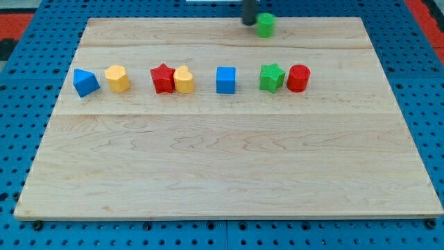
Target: Nudge the blue cube
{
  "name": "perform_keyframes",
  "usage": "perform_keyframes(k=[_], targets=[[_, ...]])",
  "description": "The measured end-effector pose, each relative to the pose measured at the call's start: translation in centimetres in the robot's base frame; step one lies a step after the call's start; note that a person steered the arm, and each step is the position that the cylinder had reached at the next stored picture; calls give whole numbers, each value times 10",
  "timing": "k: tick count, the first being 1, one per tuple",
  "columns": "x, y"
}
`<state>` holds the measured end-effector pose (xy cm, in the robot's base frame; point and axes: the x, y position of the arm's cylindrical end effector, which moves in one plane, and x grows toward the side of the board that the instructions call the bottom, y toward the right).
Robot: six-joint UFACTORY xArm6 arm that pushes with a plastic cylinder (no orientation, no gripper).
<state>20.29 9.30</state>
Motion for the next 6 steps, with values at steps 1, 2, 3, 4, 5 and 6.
perform_keyframes(k=[1,2,3,4,5,6], targets=[[2,17],[20,-48],[105,-71],[131,-71],[131,-71],[131,-71]])
